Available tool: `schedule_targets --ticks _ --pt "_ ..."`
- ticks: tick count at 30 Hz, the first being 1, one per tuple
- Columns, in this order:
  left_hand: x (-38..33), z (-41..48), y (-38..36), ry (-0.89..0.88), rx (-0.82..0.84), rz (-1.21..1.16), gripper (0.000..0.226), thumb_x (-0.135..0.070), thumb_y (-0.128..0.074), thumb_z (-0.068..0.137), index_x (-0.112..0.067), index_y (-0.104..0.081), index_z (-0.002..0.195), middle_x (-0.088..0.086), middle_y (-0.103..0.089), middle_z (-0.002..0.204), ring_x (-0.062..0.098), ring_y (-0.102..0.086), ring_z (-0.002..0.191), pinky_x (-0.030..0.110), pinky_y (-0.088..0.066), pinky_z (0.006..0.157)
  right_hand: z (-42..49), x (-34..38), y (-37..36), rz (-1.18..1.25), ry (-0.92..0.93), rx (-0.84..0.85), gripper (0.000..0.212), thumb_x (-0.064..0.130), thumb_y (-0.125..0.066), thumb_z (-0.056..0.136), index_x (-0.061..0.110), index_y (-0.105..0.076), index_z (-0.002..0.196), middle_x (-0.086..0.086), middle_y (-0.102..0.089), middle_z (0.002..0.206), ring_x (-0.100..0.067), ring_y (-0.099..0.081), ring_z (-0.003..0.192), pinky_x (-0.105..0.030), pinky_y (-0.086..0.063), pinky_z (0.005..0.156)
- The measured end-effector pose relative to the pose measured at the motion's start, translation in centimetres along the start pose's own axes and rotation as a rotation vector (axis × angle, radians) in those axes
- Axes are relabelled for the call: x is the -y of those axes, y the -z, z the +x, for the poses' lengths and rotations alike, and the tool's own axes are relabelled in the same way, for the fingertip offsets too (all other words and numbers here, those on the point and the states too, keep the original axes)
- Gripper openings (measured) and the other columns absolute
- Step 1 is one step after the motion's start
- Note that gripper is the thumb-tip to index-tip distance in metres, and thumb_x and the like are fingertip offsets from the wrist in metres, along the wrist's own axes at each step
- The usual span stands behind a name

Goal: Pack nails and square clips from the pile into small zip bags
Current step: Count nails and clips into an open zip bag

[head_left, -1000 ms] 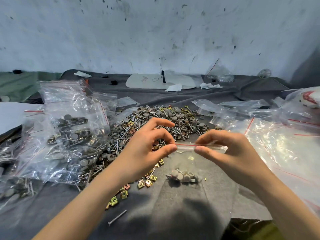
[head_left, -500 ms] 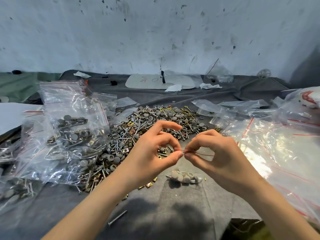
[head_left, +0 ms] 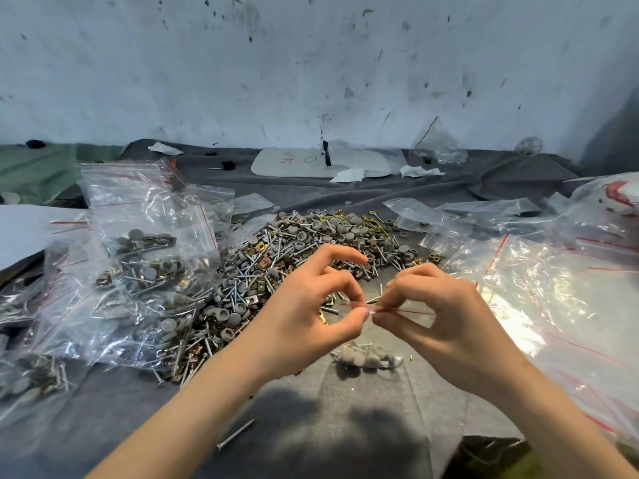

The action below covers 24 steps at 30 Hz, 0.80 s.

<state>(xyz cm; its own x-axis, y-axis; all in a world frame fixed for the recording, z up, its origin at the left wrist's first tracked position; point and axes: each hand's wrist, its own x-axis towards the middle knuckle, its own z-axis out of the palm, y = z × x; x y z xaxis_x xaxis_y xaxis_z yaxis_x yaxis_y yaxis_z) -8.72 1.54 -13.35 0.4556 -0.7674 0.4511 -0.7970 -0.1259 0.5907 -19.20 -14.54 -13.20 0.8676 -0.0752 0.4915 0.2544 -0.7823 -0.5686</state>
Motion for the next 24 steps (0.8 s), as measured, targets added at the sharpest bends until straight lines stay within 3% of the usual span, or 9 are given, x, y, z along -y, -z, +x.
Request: schedule_targets --ticks 6,13,16,20,24 --pt "0.1 0.1 -0.1 -0.035 -0.012 0.015 0.008 -0.017 -0.067 0.085 -0.012 -0.063 0.080 -0.007 -0.052 0.125 0.006 -0.057 0.095 0.022 -0.043 0.087 0.0 -0.4 0.2 0.080 -0.033 -0.015 0.010 0.037 -0.068 0.074 0.027 -0.068 0.076 0.017 -0.064 0.075 -0.008 -0.058 0.085 -0.026 -0.047 0.071" --pt "0.6 -0.1 -0.3 -0.033 0.107 -0.002 0.016 -0.028 -0.064 0.090 -0.014 -0.062 0.083 -0.012 -0.047 0.128 0.005 -0.056 0.101 0.026 -0.043 0.092 0.0 -0.4 -0.3 0.069 0.003 -0.023 0.011 0.036 -0.070 0.072 0.026 -0.067 0.072 0.018 -0.063 0.073 -0.009 -0.059 0.082 -0.019 -0.046 0.069" --pt "0.8 -0.2 -0.2 -0.034 0.082 -0.011 0.017 -0.027 -0.061 0.091 -0.016 -0.058 0.078 -0.013 -0.047 0.129 0.006 -0.056 0.101 0.020 -0.041 0.091 -0.1 -1.0 -0.1 0.159 -0.085 -0.035 0.017 0.039 -0.072 0.069 0.022 -0.071 0.073 0.012 -0.066 0.072 -0.011 -0.061 0.077 -0.023 -0.047 0.069" --pt "1.0 -0.3 -0.3 -0.033 0.080 -0.005 0.019 -0.025 -0.060 0.092 -0.015 -0.055 0.076 -0.013 -0.047 0.128 0.004 -0.055 0.099 0.013 -0.039 0.088 -0.4 -1.2 -0.3 0.183 -0.089 -0.039 0.017 0.042 -0.070 0.070 0.029 -0.062 0.064 0.012 -0.062 0.070 -0.011 -0.057 0.072 -0.017 -0.040 0.063" --pt "1.3 -0.3 -0.2 -0.034 0.056 -0.002 0.023 -0.028 -0.058 0.092 -0.013 -0.056 0.075 -0.015 -0.048 0.128 0.003 -0.053 0.106 0.017 -0.040 0.091 -0.3 -1.6 -0.3 0.265 -0.143 -0.050 0.022 0.040 -0.073 0.067 0.018 -0.069 0.068 0.003 -0.066 0.069 -0.010 -0.058 0.068 -0.020 -0.043 0.063"
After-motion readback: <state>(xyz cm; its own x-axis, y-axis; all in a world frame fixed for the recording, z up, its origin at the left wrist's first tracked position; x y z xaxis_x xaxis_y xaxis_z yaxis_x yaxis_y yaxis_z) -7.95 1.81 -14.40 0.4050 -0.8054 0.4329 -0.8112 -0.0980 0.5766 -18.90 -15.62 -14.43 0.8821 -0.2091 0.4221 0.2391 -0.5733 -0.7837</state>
